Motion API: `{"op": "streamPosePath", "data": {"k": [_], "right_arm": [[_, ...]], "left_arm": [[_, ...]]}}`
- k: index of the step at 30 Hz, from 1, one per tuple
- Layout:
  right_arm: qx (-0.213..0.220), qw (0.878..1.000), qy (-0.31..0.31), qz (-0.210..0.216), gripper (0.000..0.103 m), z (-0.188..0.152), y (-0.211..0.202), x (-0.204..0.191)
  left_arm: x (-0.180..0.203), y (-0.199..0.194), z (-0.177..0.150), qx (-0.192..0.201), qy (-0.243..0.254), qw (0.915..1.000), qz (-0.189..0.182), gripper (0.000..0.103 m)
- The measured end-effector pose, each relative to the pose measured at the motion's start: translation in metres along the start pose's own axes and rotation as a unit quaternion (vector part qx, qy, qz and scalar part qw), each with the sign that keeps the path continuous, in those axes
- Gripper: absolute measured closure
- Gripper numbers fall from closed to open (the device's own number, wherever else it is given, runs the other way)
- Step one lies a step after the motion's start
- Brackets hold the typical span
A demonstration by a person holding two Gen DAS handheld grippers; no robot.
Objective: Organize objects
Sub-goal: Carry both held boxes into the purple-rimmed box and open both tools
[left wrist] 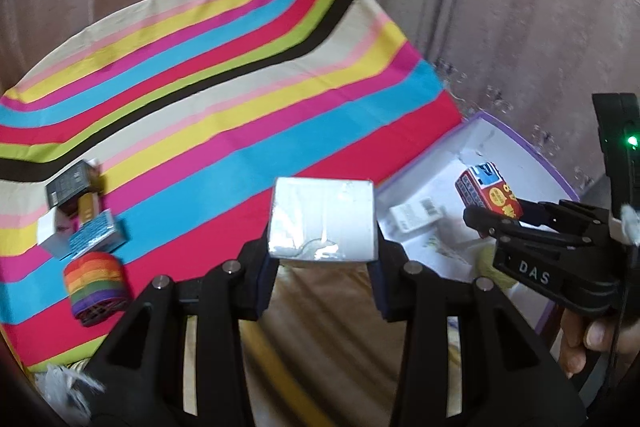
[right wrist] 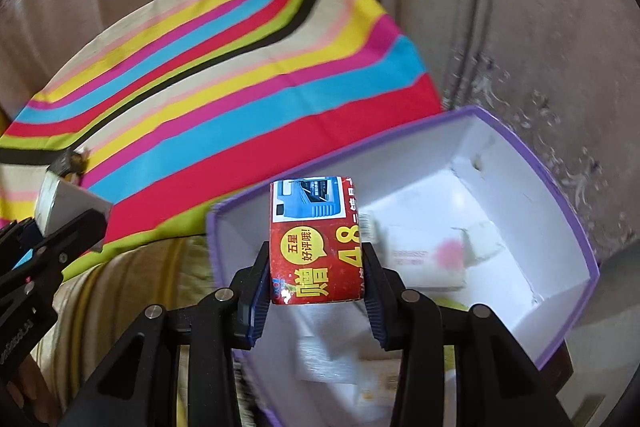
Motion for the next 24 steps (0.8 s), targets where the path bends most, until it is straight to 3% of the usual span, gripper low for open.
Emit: {"op": "streamPosePath", "data": {"k": [8,10,12,13,16,19,22,24], "right_arm": [[-0.001,0.999,0.043,-0.030,0.060,-0.010,-0.003,0.044],[-0.002,0.998,0.054,-0.037,0.060,-0.014,-0.003,0.053],[-0.002,0.997,0.062,-0.046,0.058,-0.016,-0.004,0.059],[-0.002,0.997,0.064,-0.051,0.055,-0.016,-0.004,0.062],[0.001,0.996,0.061,-0.058,0.045,-0.016,-0.006,0.062],[0.013,0.997,0.044,-0.068,0.034,-0.013,-0.009,0.053],[0.036,0.995,0.015,-0.091,0.022,-0.009,-0.015,0.037],[0.051,0.994,-0.006,-0.100,0.019,-0.008,-0.017,0.027]], "left_arm": [[0.047,0.002,0.004,0.002,0.065,0.9967,-0.048,0.058],[0.053,0.003,0.004,0.000,0.073,0.9946,-0.075,0.045],[0.057,0.000,0.003,0.003,0.077,0.9914,-0.105,0.023],[0.057,-0.003,0.004,0.009,0.075,0.9908,-0.112,0.020],[0.052,-0.005,0.005,0.017,0.061,0.9919,-0.110,0.018],[0.031,-0.001,0.006,0.013,0.007,0.9936,-0.112,0.018],[0.003,-0.004,0.004,0.023,-0.059,0.9903,-0.124,0.018],[-0.011,-0.005,0.002,0.029,-0.084,0.9858,-0.142,0.018]]}}
Point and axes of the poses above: each gripper's, at about its wrist camera, not at the fingertips, and y roughly the way its jaws point, x to its right, z to its top, the point moved 1 cm from there along y, roughly the way its jaws point, and after that the axes turned 7 degrees about z, right-handed, at the moved point
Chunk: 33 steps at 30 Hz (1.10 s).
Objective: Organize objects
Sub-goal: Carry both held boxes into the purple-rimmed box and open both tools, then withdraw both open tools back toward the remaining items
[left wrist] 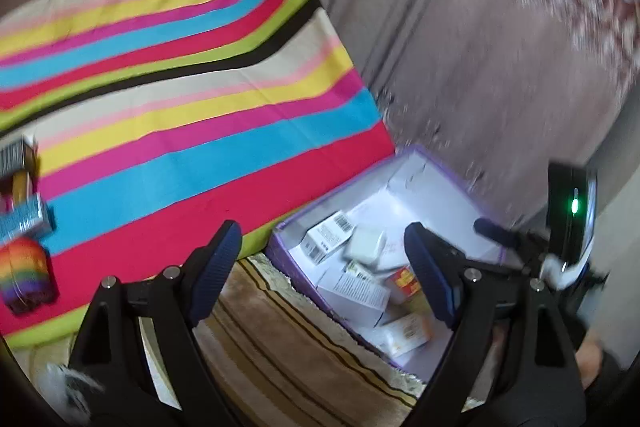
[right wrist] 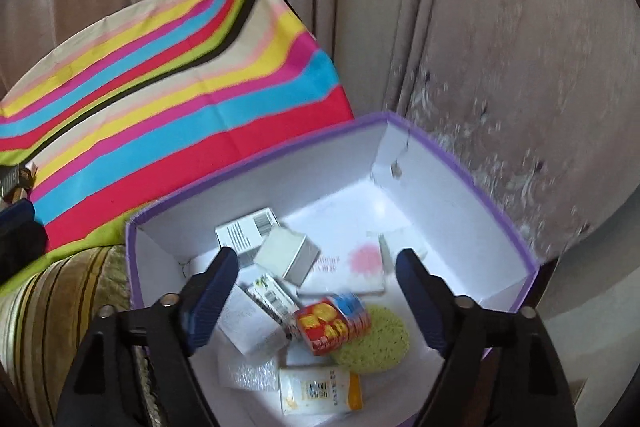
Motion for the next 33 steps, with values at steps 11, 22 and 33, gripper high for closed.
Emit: {"op": "streamPosePath", "data": {"k": [11,22,33], "right_arm": [[0.028,0.991,-0.128,0.025,0.019,0.013,-0.022,-0.072],[-0.012,0.983,-0.128,0.131,0.019,0.006,-0.030,-0.124],[-0.040,0.965,-0.189,0.175,0.019,-0.015,-0.017,-0.199]], "left_arm": [[-0.062,-0.022,-0.005,0.000,-0.069,0.9976,0.008,0.018],[-0.155,-0.058,-0.020,0.036,-0.170,0.9818,0.076,0.023],[-0.257,-0.104,-0.050,0.071,-0.286,0.9429,0.156,0.025]]}}
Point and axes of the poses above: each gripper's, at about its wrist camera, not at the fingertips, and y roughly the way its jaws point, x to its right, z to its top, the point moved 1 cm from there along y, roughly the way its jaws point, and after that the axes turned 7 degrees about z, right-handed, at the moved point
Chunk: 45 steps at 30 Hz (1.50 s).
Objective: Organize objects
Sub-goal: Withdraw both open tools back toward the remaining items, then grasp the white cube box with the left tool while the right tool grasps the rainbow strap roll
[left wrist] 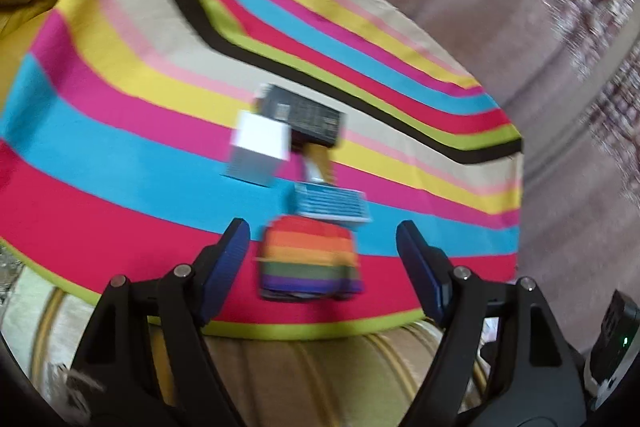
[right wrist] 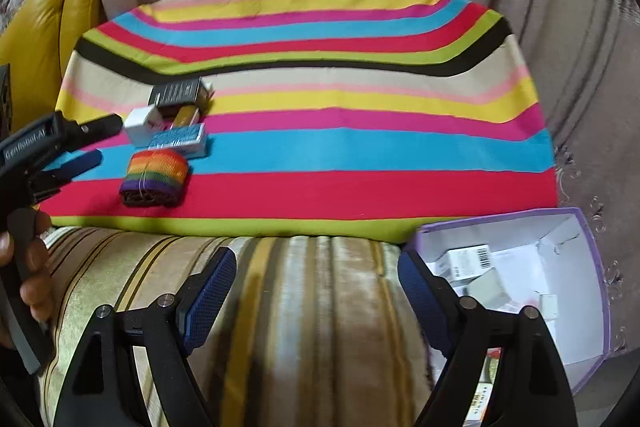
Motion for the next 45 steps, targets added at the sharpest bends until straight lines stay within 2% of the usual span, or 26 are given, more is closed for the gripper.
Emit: {"op": "streamPosePath", "data": {"k": [4,10,14,16,19,21,25,29,35,40,45], "right_arm": [[-0.006,1.000,-0.008,0.018,0.019,0.005,0.012,-0.016],[-0.023,0.998,-0.016,0.055,0.019,0.020,0.038,-0.045],[-0.020,0.997,-0.043,0.061,0.019,0.032,0.053,-0.070],[-0.021,0.996,-0.052,0.065,0.019,0.036,0.058,-0.079],[-0.025,0.995,-0.062,0.079,0.019,0.043,0.066,-0.092],[-0.031,0.993,-0.072,0.083,0.019,0.046,0.073,-0.101],[-0.041,0.992,-0.078,0.094,0.019,0.052,0.086,-0.115],[-0.052,0.991,-0.075,0.102,0.019,0.057,0.101,-0.125],[-0.065,0.990,-0.065,0.109,0.019,0.065,0.120,-0.138],[-0.078,0.989,-0.063,0.104,0.017,0.067,0.132,-0.146],[-0.096,0.989,-0.062,0.093,0.017,0.066,0.144,-0.149]], "left_arm": [[-0.012,0.011,0.010,-0.006,-0.001,0.9993,0.036,0.025],[-0.004,0.036,0.027,-0.021,0.037,0.9964,0.073,0.025],[0.001,0.060,0.038,-0.036,0.057,0.9924,0.103,0.026],[0.002,0.070,0.042,-0.043,0.067,0.9902,0.115,0.030],[-0.004,0.087,0.046,-0.063,0.076,0.9877,0.121,0.051],[-0.007,0.091,0.047,-0.066,0.075,0.9877,0.120,0.057],[-0.013,0.084,0.044,-0.051,0.062,0.9909,0.107,0.057],[-0.030,0.068,0.044,-0.017,0.016,0.9953,0.094,0.057],[-0.030,0.045,0.041,0.040,0.007,0.9938,0.104,0.057],[-0.035,0.040,0.042,0.055,-0.004,0.9929,0.105,0.057],[-0.040,0.043,0.041,0.051,-0.015,0.9928,0.107,0.057]]}}
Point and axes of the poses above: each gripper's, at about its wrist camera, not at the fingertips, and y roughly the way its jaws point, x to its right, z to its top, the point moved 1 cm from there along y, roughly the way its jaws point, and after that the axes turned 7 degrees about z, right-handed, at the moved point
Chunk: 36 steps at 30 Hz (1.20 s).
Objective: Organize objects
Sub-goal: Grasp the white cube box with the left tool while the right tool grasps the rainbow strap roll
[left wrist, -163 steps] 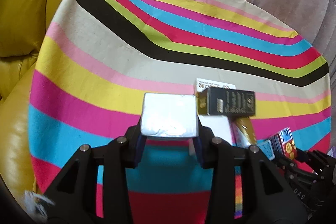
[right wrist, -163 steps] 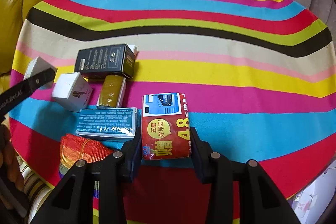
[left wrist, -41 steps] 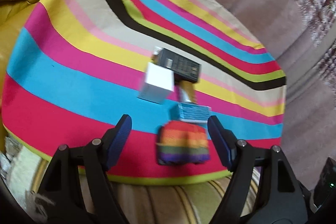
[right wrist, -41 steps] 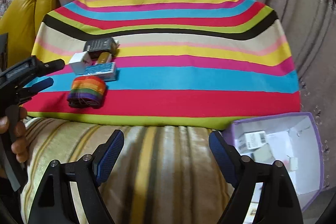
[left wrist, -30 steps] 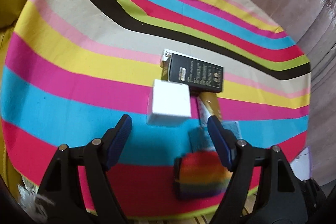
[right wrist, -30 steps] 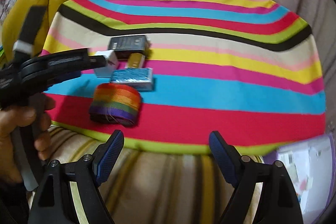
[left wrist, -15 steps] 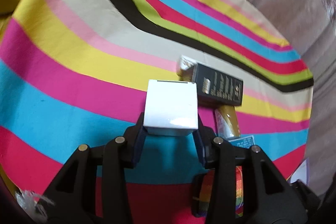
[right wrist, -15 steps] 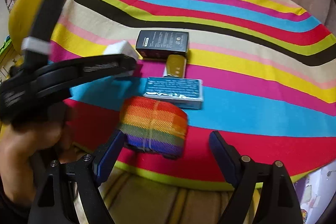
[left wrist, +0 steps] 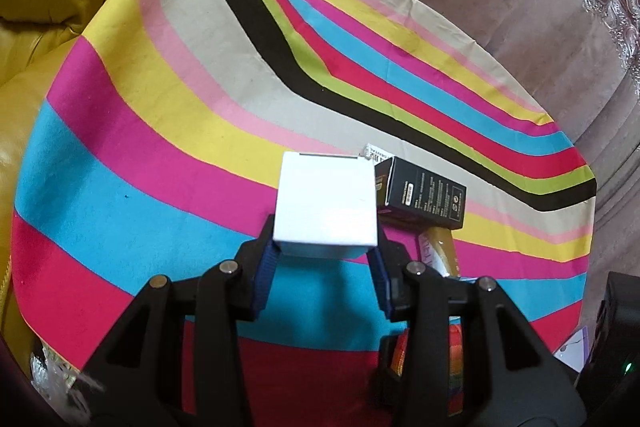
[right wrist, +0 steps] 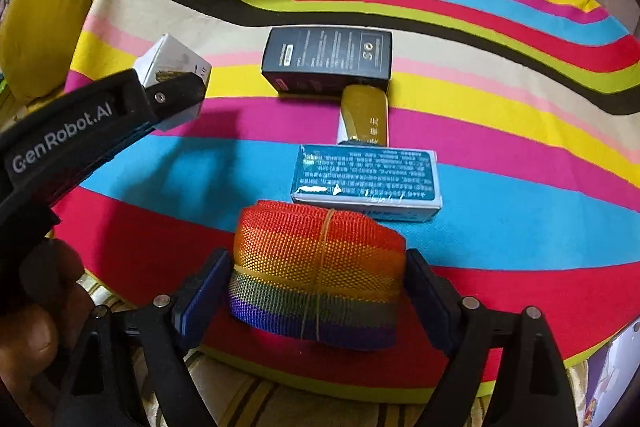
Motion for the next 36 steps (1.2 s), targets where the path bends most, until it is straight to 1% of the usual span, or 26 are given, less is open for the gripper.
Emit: {"op": "streamPosePath", "data": {"k": [3,7,9,13,18,23,26,32,36], "right_arm": [[0.001,1.000,-0.016,-0.015,0.019,-0.002,0.002,-0.007],[0.007,1.000,-0.011,-0.007,0.019,-0.005,-0.002,-0.003],[0.011,1.000,-0.008,0.004,0.019,-0.007,-0.005,-0.001],[0.033,0.999,0.006,0.028,0.019,-0.010,-0.019,0.010],[0.053,0.997,0.033,0.046,0.019,-0.012,-0.034,0.027],[0.073,0.994,0.056,0.053,0.019,-0.018,-0.053,0.046],[0.082,0.993,0.069,0.053,0.019,-0.023,-0.063,0.060],[0.102,0.988,0.104,0.041,0.019,-0.037,-0.083,0.093],[0.111,0.985,0.125,0.033,0.019,-0.046,-0.095,0.115]], "left_arm": [[0.001,-0.001,-0.001,0.002,0.001,1.0000,0.002,0.057],[0.001,-0.010,-0.003,0.021,0.001,0.9998,0.007,0.057],[0.002,-0.016,-0.004,0.033,0.003,0.9994,0.013,0.057],[0.006,-0.027,-0.004,0.050,0.010,0.9982,0.031,0.057],[0.017,-0.041,-0.007,0.057,0.028,0.9969,0.047,0.057],[0.038,-0.048,-0.015,0.052,0.049,0.9964,0.046,0.057],[0.055,-0.054,-0.023,0.048,0.073,0.9954,0.040,0.057],[0.091,-0.059,-0.039,0.032,0.114,0.9927,0.022,0.057],[0.117,-0.060,-0.052,0.018,0.144,0.9894,0.005,0.057]]}}
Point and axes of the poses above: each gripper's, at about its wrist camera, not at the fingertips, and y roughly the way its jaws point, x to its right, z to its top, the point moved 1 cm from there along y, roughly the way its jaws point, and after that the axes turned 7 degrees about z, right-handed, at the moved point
